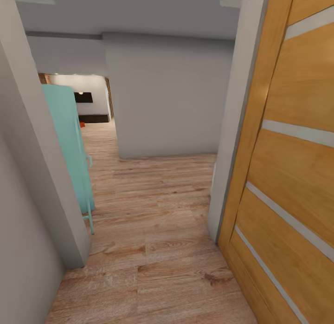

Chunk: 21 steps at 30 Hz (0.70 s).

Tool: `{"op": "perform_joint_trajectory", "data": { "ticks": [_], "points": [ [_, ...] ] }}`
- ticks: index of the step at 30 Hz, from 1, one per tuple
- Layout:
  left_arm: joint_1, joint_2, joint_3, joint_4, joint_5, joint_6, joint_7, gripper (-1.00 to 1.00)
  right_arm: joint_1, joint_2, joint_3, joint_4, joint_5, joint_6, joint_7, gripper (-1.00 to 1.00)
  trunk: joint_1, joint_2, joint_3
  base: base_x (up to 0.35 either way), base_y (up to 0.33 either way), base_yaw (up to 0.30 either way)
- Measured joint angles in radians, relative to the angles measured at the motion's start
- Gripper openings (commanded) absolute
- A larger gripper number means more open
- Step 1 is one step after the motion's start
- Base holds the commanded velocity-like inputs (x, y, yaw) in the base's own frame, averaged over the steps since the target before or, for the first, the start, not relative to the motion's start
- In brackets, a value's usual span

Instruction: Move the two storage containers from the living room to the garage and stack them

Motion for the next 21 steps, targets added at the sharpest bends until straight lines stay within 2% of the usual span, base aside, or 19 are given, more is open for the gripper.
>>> {"op": "perform_joint_trajectory", "data": {
  "ticks": [8,15,21],
  "points": [
    [0.0,0.0,0.0,0.0,0.001,0.0,0.0,1.0,0.0,0.0,0.0,0.0,0.001,0.0,0.0,1.0,0.0,0.0,0.0,0.294,0.0,0.0],
    [0.0,0.0,0.0,0.0,0.036,0.0,-0.002,1.0,0.0,0.0,0.0,0.0,0.001,0.0,0.0,1.0,0.0,0.0,0.0,0.292,0.0,0.0],
    [0.0,0.0,0.0,0.0,0.043,0.0,-0.002,1.0,0.0,0.002,0.0,-0.001,0.001,0.0,0.001,1.0,0.0,0.0,0.0,0.291,0.0,0.035]
  ]
}}
